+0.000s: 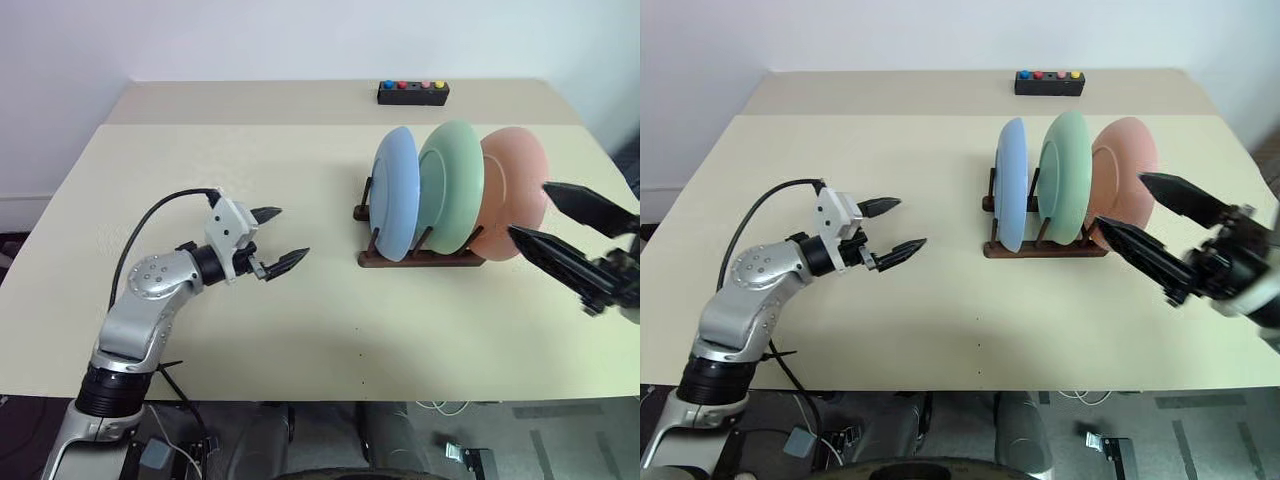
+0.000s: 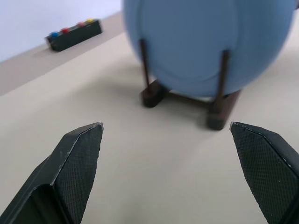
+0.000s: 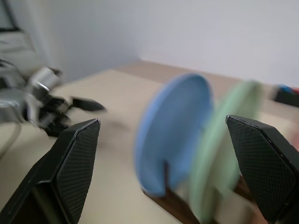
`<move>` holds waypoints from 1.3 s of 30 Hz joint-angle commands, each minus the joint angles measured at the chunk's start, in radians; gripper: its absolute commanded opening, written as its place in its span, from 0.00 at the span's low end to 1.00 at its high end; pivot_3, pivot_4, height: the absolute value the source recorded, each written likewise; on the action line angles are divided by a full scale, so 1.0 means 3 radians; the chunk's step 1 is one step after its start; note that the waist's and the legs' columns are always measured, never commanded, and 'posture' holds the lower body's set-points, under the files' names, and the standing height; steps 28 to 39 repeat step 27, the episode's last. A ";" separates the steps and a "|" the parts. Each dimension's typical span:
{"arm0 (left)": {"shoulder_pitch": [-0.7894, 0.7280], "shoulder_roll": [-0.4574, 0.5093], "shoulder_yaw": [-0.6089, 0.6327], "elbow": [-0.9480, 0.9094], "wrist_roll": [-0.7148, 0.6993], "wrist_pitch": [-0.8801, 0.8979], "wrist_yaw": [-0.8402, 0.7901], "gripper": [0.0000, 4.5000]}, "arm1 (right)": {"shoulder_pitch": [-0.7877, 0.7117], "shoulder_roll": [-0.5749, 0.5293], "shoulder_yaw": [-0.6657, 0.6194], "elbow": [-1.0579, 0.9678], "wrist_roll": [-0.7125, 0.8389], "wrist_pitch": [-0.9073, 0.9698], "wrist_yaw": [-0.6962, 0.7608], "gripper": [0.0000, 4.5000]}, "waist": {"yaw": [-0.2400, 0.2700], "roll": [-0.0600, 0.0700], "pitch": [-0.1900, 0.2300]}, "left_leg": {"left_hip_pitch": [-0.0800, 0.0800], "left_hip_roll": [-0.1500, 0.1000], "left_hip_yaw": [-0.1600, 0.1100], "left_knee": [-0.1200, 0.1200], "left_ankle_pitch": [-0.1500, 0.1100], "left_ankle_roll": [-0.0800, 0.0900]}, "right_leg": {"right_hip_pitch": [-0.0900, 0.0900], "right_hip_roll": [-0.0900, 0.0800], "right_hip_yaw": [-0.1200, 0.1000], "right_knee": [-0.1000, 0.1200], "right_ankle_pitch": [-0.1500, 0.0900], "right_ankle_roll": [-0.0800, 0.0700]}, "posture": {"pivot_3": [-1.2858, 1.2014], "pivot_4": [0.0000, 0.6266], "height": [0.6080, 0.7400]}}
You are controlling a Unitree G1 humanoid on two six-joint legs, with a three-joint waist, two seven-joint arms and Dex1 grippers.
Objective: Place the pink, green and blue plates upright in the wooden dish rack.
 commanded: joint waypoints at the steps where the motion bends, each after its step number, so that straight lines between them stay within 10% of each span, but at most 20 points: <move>1: 0.0049 0.0092 0.0138 0.0074 0.0068 -0.0142 0.0001 1.00 | 0.0335 0.0015 -0.0336 0.0202 -0.0473 -0.0179 0.0322 0.98 | 0.0001 0.0000 0.0000 | 0.0000 0.0000 0.0001 0.0000 0.0000 0.0000 | 0.0000 0.0000 0.0000 -0.0002 0.0000 0.0000 | 0.52 0.24 1.00; 15: 0.0215 0.0321 0.0298 0.0743 0.0255 -0.0649 -0.0159 1.00 | 0.0939 0.0229 -0.0112 0.1232 -0.1843 -0.1150 0.1069 0.98 | -0.0016 0.0001 0.0000 | 0.0003 0.0002 0.0006 -0.0001 -0.0001 0.0001 | 0.0004 -0.0001 0.0002 -0.0009 -0.0001 0.0000 | 0.52 0.24 1.00; 39: 0.0499 0.0220 0.0325 0.0433 0.0258 -0.0598 -0.0017 1.00 | 0.0841 0.0216 0.0025 0.1379 -0.1812 -0.1063 0.1183 0.98 | -0.0002 0.0003 -0.0002 | 0.0003 0.0002 0.0005 -0.0001 -0.0001 0.0001 | 0.0006 -0.0003 0.0002 -0.0009 -0.0002 0.0001 | 0.52 0.24 1.00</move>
